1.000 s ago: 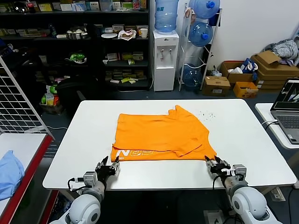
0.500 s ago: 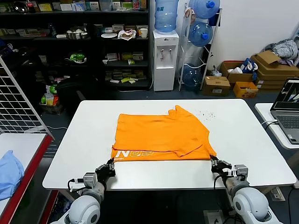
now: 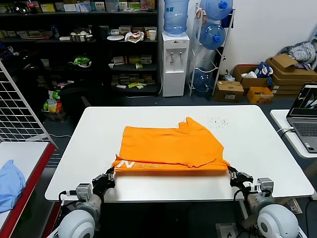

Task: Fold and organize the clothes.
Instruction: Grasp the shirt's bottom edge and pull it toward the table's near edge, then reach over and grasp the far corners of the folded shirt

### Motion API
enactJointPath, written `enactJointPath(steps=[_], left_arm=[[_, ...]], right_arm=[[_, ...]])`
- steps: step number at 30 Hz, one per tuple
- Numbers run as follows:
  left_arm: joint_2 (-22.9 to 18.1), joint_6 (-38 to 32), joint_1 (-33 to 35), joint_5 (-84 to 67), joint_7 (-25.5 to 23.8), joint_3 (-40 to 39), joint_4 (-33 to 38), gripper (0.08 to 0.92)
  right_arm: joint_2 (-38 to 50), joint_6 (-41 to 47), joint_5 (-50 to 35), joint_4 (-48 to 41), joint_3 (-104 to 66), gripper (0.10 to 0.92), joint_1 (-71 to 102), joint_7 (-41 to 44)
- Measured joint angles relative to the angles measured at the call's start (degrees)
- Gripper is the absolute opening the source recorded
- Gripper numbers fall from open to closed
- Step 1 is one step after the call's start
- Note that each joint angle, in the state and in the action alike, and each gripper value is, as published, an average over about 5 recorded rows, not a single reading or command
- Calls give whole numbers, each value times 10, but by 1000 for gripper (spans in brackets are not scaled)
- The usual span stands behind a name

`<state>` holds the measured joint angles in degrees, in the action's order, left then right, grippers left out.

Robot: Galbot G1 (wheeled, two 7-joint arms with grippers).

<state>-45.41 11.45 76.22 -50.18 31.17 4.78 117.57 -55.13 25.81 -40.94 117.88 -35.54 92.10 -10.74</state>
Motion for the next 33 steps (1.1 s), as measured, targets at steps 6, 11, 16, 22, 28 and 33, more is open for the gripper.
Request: enactJointPath(steps=[6, 11, 16, 22, 28, 33], left_arm=[[24, 4, 58, -11, 7, 18, 57, 91], [29, 4, 100, -9, 7, 21, 83, 91], [29, 2, 130, 3, 1, 27, 92, 122], [30, 1, 142, 9, -2, 38, 94, 286], [41, 4, 133, -2, -4, 52, 100, 459], [54, 7, 94, -30, -15, 61, 90, 598]], right_arm=[[-1, 5, 0, 32, -13, 126, 48, -8], [-5, 9, 6, 51, -17, 126, 80, -14], [-7, 10, 17, 63, -24, 180, 105, -18], [-1, 2, 26, 76, -35, 349, 111, -19], [13, -2, 17, 79, -36, 522, 85, -21], [31, 4, -6, 59, -13, 670, 10, -32]])
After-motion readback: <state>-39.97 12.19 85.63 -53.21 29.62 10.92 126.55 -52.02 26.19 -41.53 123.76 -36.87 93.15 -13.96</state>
